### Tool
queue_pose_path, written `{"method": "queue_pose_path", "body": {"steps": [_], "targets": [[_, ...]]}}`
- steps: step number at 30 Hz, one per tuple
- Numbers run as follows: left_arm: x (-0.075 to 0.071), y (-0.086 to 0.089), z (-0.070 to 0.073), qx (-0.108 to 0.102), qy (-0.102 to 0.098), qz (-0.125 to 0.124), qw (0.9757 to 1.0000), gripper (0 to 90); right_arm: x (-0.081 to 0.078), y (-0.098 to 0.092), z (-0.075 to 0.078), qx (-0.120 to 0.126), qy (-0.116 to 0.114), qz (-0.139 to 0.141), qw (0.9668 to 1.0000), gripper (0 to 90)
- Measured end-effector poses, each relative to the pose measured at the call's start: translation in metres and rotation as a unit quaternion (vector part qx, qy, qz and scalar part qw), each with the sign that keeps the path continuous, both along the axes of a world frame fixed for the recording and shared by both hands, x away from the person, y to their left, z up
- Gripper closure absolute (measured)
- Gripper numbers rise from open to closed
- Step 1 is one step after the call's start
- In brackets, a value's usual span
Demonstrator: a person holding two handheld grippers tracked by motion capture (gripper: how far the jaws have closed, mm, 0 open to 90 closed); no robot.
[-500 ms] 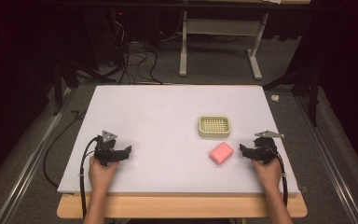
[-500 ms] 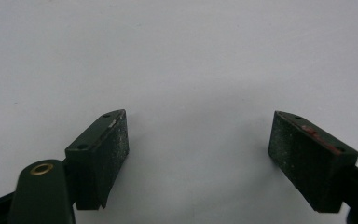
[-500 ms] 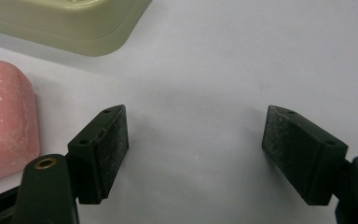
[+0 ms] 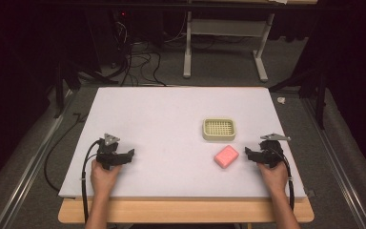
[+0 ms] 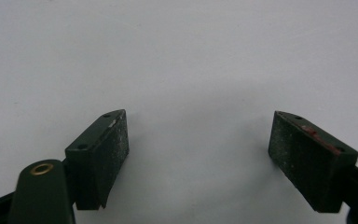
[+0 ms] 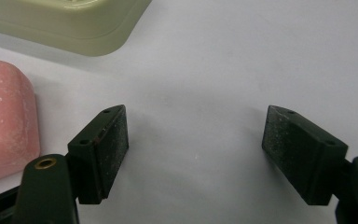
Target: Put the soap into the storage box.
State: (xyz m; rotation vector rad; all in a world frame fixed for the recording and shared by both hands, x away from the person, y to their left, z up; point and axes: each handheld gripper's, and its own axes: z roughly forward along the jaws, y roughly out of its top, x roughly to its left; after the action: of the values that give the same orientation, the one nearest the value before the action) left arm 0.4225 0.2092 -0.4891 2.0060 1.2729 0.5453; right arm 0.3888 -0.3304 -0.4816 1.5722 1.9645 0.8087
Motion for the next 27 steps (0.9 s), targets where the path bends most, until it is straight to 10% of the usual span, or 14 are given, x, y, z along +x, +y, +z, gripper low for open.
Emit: {"method": "queue_pose_path", "body": {"steps": [27], "targets": [[0.0000, 0.0000, 0.0001, 0.000, 0.001, 0.000, 1.0000, 20.6, -0.0045, -0.0008, 0.0051, 0.020, 0.002, 0.007, 0.9998, 21.3]]}}
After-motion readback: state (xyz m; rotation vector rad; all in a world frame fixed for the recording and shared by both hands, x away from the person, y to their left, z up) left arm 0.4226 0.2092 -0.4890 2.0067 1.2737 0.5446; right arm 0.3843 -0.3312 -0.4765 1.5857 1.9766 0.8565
